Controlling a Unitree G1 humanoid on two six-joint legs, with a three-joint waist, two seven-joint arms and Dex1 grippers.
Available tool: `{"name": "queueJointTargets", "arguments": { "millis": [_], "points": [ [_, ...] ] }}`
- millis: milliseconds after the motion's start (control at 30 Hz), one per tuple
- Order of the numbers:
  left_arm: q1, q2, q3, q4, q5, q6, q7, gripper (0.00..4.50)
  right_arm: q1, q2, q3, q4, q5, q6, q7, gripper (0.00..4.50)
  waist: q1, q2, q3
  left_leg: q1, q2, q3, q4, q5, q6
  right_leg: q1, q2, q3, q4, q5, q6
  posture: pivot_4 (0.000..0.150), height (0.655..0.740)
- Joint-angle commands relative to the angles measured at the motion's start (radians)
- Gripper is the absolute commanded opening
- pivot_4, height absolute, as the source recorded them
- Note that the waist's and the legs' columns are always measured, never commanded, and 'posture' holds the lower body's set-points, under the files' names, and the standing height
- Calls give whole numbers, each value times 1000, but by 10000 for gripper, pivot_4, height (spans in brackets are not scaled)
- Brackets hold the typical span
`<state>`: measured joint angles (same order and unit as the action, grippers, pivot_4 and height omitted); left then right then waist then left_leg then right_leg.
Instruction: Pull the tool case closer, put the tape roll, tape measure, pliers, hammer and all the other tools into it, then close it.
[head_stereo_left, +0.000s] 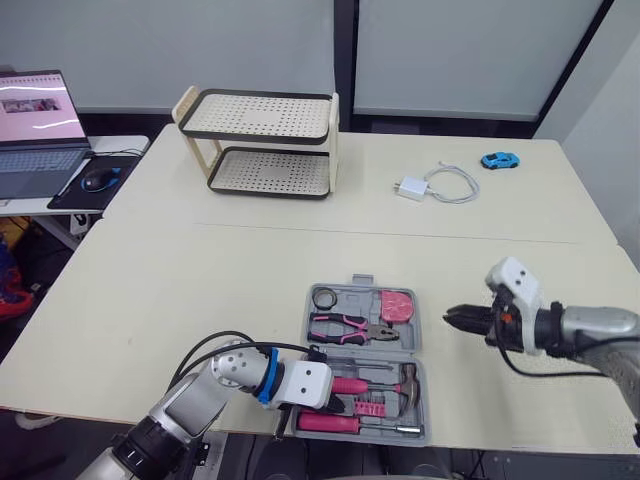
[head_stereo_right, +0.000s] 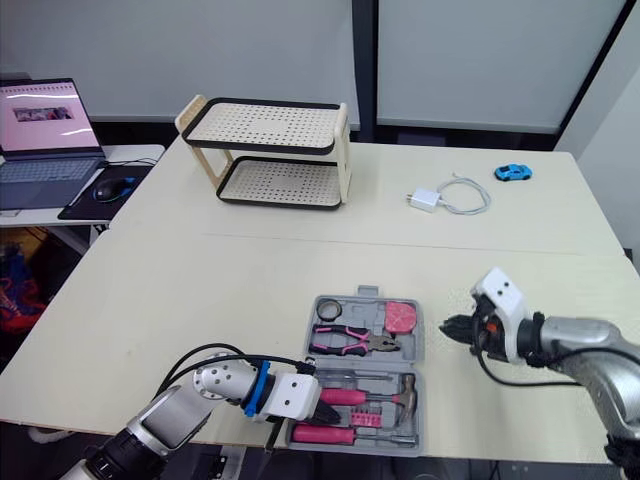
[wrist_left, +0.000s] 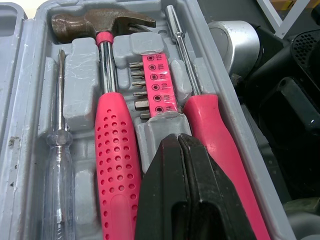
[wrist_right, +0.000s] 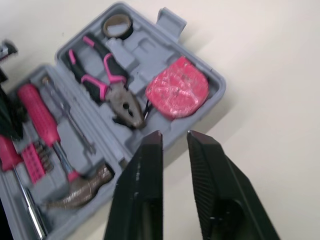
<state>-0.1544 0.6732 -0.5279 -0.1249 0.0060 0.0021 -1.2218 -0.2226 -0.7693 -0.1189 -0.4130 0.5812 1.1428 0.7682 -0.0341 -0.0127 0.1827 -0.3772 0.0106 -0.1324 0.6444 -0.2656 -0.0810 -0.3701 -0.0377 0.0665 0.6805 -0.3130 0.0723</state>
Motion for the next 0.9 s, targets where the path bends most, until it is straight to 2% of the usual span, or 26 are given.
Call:
{"name": "queueJointTargets", "arguments": {
  "millis": [33,133,267,400,667,900],
  "points": [
    [10,20,-31,60,51,0,-11,0,-94,77,23,97,-9,87,-106,18431,0,1,-1,0,0,0,0,0,0,0,0,0,0,0,0,1500,7350],
    [4,20,-35,76,53,-5,-14,0,-148,164,18,164,-20,120,-180,25041,1,1,-1,-1,0,0,0,0,0,-1,0,0,0,0,0,1500,7350],
    [-4,25,-39,92,57,-7,-22,0,-143,281,12,184,-68,93,-294,33655,1,2,-1,-1,0,0,-1,0,0,-2,0,0,0,0,0,1500,7350],
    [-11,29,-40,98,59,-7,-29,0,-134,357,1,202,-98,77,-344,44832,-1,4,-3,-1,0,0,-1,0,0,-2,0,0,1,0,0,1500,7350],
    [-18,34,-42,103,63,-6,-42,0,-113,416,0,269,-125,28,-357,44832,-9,8,-5,0,0,0,-1,0,0,-2,0,0,2,0,0,1500,7350],
    [-25,36,-53,107,71,-1,-54,0,-139,445,22,374,-105,66,-320,44832,-24,10,-8,1,0,0,-1,0,0,-1,1,0,2,0,0,1500,7350]
  ]
}}
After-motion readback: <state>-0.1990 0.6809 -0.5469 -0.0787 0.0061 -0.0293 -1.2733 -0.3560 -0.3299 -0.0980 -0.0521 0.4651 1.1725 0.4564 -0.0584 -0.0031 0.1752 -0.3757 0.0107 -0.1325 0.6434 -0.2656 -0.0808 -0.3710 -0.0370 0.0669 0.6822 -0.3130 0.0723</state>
